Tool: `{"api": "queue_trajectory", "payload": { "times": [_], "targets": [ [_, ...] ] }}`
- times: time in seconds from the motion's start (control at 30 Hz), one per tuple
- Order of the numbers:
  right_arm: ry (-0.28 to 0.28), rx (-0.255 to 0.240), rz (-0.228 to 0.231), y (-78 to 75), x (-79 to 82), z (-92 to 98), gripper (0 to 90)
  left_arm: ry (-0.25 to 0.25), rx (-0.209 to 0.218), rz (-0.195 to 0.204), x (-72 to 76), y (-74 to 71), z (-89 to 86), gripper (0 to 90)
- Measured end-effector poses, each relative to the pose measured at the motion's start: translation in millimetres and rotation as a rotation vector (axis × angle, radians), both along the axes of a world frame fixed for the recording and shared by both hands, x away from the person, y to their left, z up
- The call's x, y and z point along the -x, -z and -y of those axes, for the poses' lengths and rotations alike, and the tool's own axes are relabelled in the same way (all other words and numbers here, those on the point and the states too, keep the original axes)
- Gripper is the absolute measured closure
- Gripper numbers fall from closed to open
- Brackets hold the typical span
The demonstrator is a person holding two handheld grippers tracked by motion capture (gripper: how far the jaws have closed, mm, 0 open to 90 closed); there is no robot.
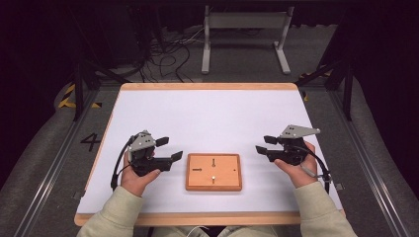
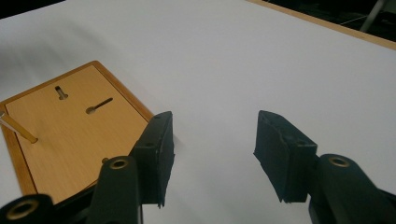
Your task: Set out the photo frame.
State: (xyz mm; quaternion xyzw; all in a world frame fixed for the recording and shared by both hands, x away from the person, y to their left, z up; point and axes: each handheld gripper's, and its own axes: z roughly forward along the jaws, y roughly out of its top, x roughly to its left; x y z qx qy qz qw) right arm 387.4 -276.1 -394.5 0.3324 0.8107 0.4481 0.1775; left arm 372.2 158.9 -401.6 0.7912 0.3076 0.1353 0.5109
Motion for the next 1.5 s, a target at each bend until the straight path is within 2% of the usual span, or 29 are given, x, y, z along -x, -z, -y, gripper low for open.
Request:
{"api": "queue_trajectory", "payload": {
  "times": [0.27, 0.57, 0.67, 0.8, 0.87, 0.93, 1.07, 1.13, 1.4, 1.5],
  "targets": [
    [0.022, -0.005, -0.012, 1.6, 2.3, 7.6, 48.5, 0.102, -0.020, -0.006, 5.3, -1.6, 24.1, 34.2],
    [0.024, -0.004, -0.021, 3.5, 3.1, 7.6, 49.0, 0.159, -0.018, -0.009, 9.8, -2.2, 39.1, 38.7],
    [0.030, -0.006, -0.024, 3.8, 4.1, 9.5, 49.0, 0.192, -0.030, -0.022, 9.5, 0.3, 46.2, 39.1],
    [0.039, -0.010, -0.027, 4.1, 6.2, 12.5, 49.0, 0.233, -0.023, -0.031, 9.5, 5.0, 53.7, 42.0],
    [0.042, -0.010, -0.027, 4.3, 7.4, 13.9, 49.0, 0.272, -0.026, -0.049, 9.1, 9.1, 58.0, 44.0],
    [0.044, -0.010, -0.029, 4.6, 8.1, 14.7, 48.9, 0.282, -0.027, -0.052, 9.3, 10.8, 59.9, 44.4],
    [0.048, -0.013, -0.032, 5.0, 9.6, 16.4, 48.7, 0.351, -0.028, -0.069, 11.3, 15.8, 66.8, 46.9],
    [0.050, -0.013, -0.032, 5.0, 9.8, 16.6, 48.6, 0.364, -0.029, -0.079, 12.4, 17.3, 69.0, 47.5],
    [0.045, -0.017, -0.036, 5.5, 9.7, 15.6, 48.5, 0.419, -0.095, -0.097, 13.8, 30.3, 84.8, 54.9],
    [0.046, -0.017, -0.040, 5.6, 9.9, 15.5, 48.4, 0.436, -0.097, -0.103, 13.2, 34.5, 89.2, 56.2]
  ]
}}
